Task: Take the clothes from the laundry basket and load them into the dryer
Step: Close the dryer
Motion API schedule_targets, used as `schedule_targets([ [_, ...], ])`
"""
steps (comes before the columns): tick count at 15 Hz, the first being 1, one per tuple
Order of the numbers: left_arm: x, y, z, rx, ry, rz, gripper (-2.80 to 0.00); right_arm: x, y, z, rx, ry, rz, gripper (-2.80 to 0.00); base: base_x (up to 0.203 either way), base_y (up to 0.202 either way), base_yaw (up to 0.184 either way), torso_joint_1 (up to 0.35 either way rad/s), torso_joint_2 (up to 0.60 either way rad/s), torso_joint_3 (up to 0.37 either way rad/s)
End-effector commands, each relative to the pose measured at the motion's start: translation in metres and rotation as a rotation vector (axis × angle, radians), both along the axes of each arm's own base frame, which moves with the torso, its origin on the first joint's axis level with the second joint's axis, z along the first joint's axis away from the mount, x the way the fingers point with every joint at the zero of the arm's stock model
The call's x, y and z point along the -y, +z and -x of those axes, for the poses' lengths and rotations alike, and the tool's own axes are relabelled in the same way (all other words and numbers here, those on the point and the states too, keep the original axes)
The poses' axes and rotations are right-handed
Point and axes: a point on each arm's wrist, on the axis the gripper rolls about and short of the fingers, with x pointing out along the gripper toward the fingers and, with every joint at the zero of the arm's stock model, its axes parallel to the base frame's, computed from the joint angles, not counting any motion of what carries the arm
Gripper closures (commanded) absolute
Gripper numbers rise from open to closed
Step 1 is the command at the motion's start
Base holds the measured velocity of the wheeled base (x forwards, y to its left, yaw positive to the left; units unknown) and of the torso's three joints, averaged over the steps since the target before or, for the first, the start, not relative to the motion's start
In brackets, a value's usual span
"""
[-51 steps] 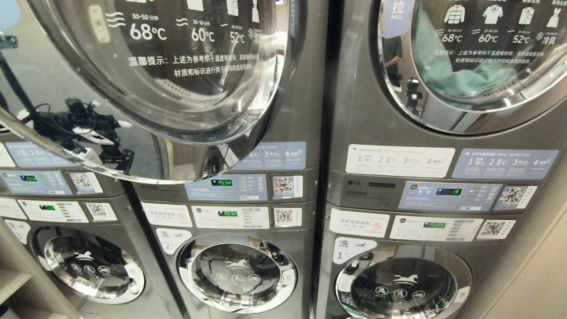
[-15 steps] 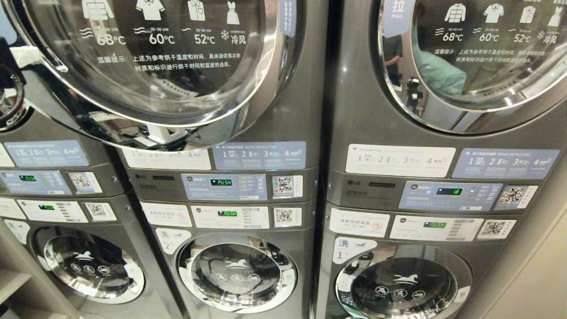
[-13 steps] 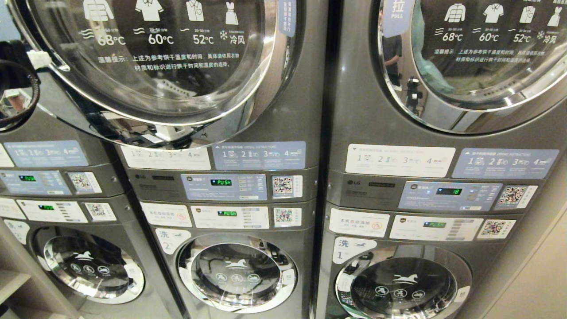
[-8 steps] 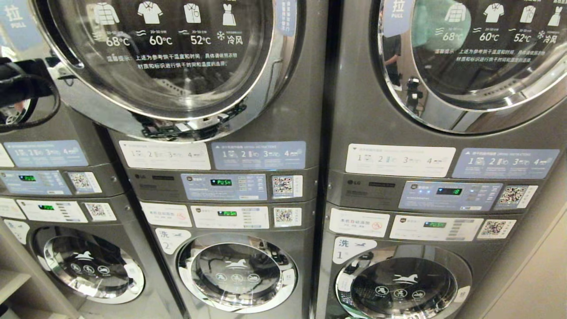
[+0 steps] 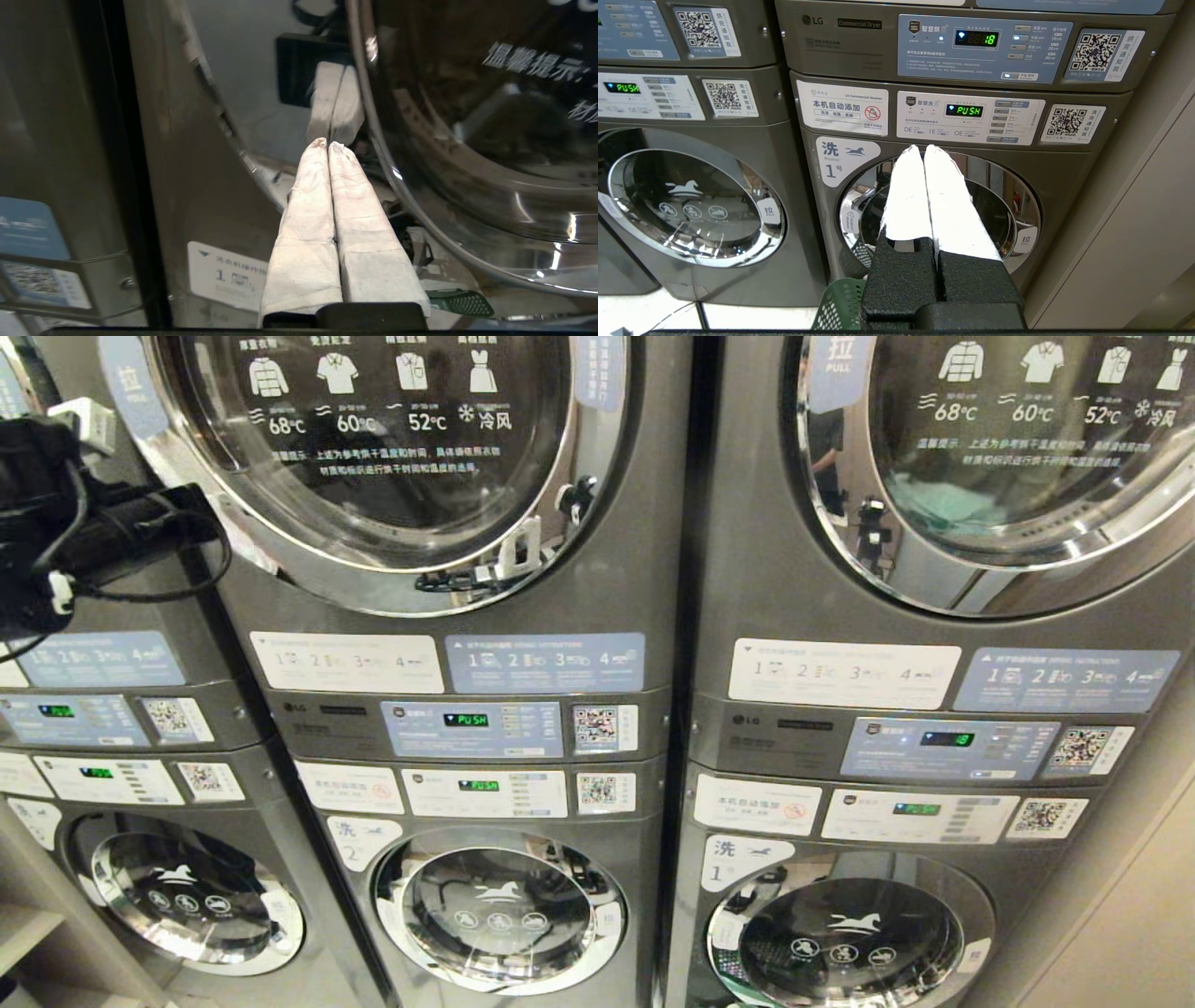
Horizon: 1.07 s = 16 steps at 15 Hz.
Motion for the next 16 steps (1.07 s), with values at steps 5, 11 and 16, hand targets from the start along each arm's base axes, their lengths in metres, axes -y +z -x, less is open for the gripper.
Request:
schedule_targets([
  [5, 0.008, -0.036, -0.039, 0.010, -0.109, 0.011, 0.00, 0.000, 0.000, 0.000, 0.001, 0.000, 0.000, 0.00, 0.000, 0.000, 0.000, 0.000, 0.00, 0.000],
  [11, 0.018, -0.048, -0.047, -0.015, -0.151, 0.016, 0.00, 0.000, 0.000, 0.000, 0.001, 0.000, 0.000, 0.00, 0.000, 0.000, 0.000, 0.000, 0.00, 0.000],
  [16, 0.034, -0.054, -0.053, -0.027, -0.187, 0.018, 0.00, 0.000, 0.000, 0.000, 0.001, 0.000, 0.000, 0.00, 0.000, 0.000, 0.000, 0.000, 0.00, 0.000],
])
